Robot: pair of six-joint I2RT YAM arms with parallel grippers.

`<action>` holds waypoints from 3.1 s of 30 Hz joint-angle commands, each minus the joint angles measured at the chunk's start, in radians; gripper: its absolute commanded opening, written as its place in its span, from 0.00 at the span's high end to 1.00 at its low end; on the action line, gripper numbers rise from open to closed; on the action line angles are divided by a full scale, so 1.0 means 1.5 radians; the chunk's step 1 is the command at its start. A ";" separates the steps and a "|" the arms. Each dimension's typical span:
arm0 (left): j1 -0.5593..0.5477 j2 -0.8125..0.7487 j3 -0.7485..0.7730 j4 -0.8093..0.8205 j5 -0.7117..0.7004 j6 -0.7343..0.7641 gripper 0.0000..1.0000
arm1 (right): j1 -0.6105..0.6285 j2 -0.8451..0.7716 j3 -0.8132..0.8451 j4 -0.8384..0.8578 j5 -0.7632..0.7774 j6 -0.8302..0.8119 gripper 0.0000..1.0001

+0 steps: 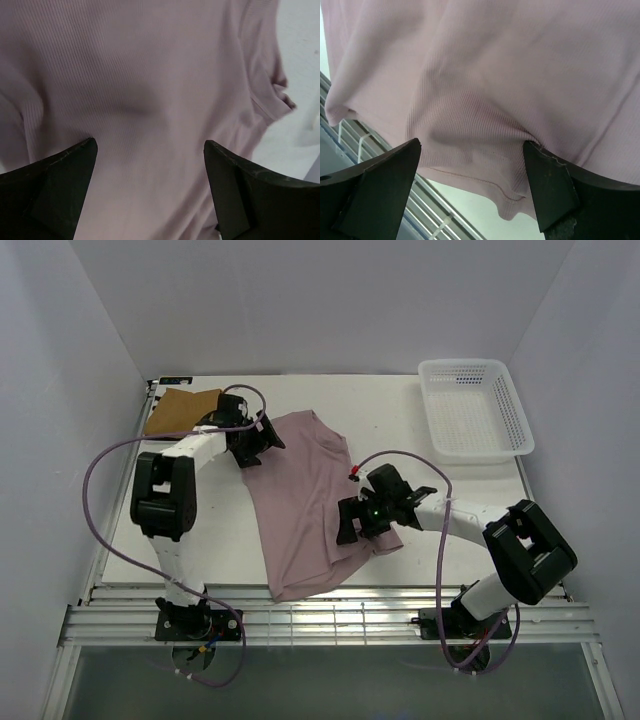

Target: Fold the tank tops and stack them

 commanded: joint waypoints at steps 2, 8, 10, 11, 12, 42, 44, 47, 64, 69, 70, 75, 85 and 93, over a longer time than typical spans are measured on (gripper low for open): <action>0.001 0.099 0.066 -0.007 0.008 0.009 0.02 | -0.067 0.046 0.005 -0.055 0.017 -0.079 0.10; -0.001 0.103 -0.005 -0.031 -0.021 -0.026 0.02 | -0.150 0.069 0.057 -0.102 0.029 -0.121 0.10; -0.002 0.072 -0.085 -0.053 -0.045 -0.050 0.02 | -0.188 0.070 0.072 -0.124 0.037 -0.131 0.10; -0.002 0.022 -0.121 -0.058 -0.055 -0.083 0.02 | -0.201 0.069 0.077 -0.127 0.038 -0.134 0.10; -0.004 -0.009 -0.164 -0.057 -0.055 -0.103 0.02 | -0.228 0.072 0.082 -0.130 0.036 -0.136 0.10; 0.013 -0.182 -0.049 -0.249 -0.312 -0.052 0.02 | -0.294 -0.117 0.159 -0.155 0.073 -0.122 0.10; 0.017 -0.163 -0.044 -0.225 -0.297 -0.022 0.02 | -0.298 -0.106 0.159 -0.156 0.074 -0.121 0.10; 0.026 -0.121 -0.035 -0.208 -0.271 0.004 0.02 | -0.300 -0.094 0.158 -0.156 0.074 -0.121 0.10; 0.037 -0.019 -0.008 -0.190 -0.253 0.037 0.49 | -0.305 -0.078 0.155 -0.164 0.084 -0.129 0.10; 0.037 -0.019 -0.002 -0.187 -0.253 0.041 0.77 | -0.305 -0.049 0.159 -0.164 0.098 -0.120 0.10; 0.037 -0.019 -0.002 -0.187 -0.252 0.041 0.89 | -0.307 -0.044 0.161 -0.164 0.104 -0.111 0.10; 0.037 -0.035 -0.011 -0.187 -0.269 0.035 1.00 | -0.326 0.014 0.177 -0.158 0.106 -0.085 0.10; 0.037 -0.045 -0.025 -0.182 -0.265 0.031 1.00 | -0.345 0.124 0.238 -0.130 0.056 -0.091 0.10; 0.037 -0.049 -0.028 -0.181 -0.268 0.030 1.00 | -0.348 0.167 0.263 -0.127 0.058 -0.086 0.10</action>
